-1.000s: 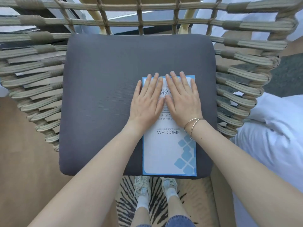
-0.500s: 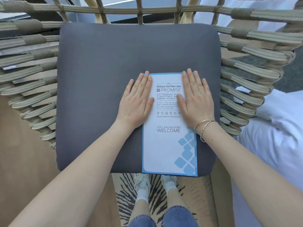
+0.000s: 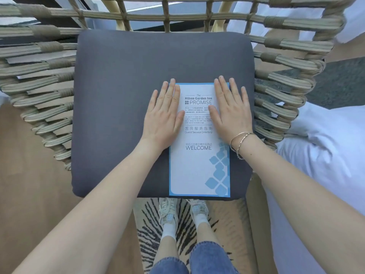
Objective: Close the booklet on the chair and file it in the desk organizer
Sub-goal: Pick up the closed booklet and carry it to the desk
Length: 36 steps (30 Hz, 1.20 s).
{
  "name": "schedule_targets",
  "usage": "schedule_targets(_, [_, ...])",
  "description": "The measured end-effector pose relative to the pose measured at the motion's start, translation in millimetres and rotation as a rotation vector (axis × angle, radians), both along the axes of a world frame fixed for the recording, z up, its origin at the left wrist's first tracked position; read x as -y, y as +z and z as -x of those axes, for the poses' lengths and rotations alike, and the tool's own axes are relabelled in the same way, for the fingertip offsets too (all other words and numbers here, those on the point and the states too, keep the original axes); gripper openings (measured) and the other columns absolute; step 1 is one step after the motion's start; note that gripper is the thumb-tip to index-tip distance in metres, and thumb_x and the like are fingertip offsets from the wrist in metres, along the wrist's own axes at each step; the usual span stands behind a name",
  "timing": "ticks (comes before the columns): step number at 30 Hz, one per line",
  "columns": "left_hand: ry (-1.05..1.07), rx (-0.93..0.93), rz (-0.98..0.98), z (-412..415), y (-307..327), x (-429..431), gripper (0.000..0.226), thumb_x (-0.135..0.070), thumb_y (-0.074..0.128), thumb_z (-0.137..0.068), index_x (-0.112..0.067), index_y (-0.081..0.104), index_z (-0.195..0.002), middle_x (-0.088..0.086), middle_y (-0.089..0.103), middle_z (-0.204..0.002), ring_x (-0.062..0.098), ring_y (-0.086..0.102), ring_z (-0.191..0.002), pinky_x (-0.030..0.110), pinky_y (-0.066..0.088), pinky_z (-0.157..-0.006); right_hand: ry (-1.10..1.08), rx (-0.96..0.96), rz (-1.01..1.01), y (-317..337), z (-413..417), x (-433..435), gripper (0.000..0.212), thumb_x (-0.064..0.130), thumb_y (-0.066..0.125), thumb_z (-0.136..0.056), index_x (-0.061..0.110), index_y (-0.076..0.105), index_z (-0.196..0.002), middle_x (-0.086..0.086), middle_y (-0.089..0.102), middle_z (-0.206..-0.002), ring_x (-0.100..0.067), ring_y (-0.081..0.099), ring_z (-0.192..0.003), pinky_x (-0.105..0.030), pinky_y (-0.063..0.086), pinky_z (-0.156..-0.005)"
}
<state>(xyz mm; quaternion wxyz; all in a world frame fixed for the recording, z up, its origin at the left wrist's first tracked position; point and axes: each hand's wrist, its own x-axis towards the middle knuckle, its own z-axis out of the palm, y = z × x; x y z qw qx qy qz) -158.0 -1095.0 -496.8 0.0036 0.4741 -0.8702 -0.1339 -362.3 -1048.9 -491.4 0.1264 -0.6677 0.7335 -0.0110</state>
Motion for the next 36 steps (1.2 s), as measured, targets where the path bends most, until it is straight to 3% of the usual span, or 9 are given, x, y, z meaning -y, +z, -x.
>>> schedule_targets(4, [-0.007,-0.096,0.048,1.6,17.2,-46.0,0.06,-0.03,0.032,-0.101,-0.001,0.02,-0.152,0.017,0.021,-0.16,0.031,0.016,-0.149,0.047,0.011,-0.121,-0.003,0.05,0.094,23.5,-18.9,-26.7,0.061,0.033,0.035,-0.099,0.008,0.025,-0.154,-0.009,0.027,-0.161,-0.03,0.021,-0.149,-0.05,0.014,-0.12])
schedule_targets(10, [-0.031,-0.053,-0.042,-2.6,-6.6,-115.3,0.056,-0.028,0.029,-0.101,-0.001,0.027,-0.15,0.015,0.025,-0.159,0.03,0.021,-0.148,0.049,0.02,-0.119,0.063,0.074,-0.048,0.2,-63.4,-90.8,0.059,0.033,0.027,-0.1,0.009,0.025,-0.154,-0.006,0.023,-0.162,-0.027,0.017,-0.15,-0.048,0.013,-0.122])
schedule_targets(17, [-0.027,-0.018,0.004,-3.8,-47.6,-121.1,0.057,-0.03,0.015,-0.103,-0.004,0.018,-0.153,0.014,0.019,-0.161,0.027,0.015,-0.15,0.046,0.013,-0.121,0.082,0.0,0.019,-39.2,-65.8,-97.3,0.058,0.032,0.025,-0.101,0.01,0.024,-0.155,-0.006,0.021,-0.163,-0.027,0.015,-0.15,-0.048,0.009,-0.122])
schedule_targets(25, [-0.063,-0.008,0.01,-36.2,-34.8,-116.5,0.063,-0.035,0.027,-0.1,0.001,0.019,-0.152,0.019,0.019,-0.16,0.028,0.016,-0.149,0.044,0.012,-0.122,0.127,0.002,0.09,-28.4,-42.1,-108.7,0.062,0.035,0.036,-0.098,0.008,0.028,-0.153,-0.012,0.028,-0.16,-0.028,0.024,-0.148,-0.046,0.015,-0.12])
schedule_targets(32, [-0.08,0.0,0.028,-49.1,-47.0,-117.3,0.063,-0.035,0.023,-0.101,0.001,0.016,-0.152,0.02,0.017,-0.16,0.029,0.014,-0.15,0.044,0.01,-0.122,0.09,0.008,0.112,-41.6,-27.3,-121.4,0.066,0.038,0.034,-0.097,0.008,0.022,-0.155,-0.011,0.022,-0.162,-0.025,0.018,-0.15,-0.039,0.006,-0.122])
schedule_targets(36, [-0.069,0.014,-0.011,-46.5,-34.8,-117.2,0.063,-0.033,0.025,-0.1,0.003,0.018,-0.151,0.021,0.018,-0.16,0.03,0.016,-0.149,0.045,0.013,-0.121,0.095,0.003,0.05,-31.2,-28.5,-119.5,0.066,0.037,0.033,-0.097,0.006,0.023,-0.155,-0.013,0.022,-0.162,-0.027,0.019,-0.15,-0.042,0.008,-0.122])
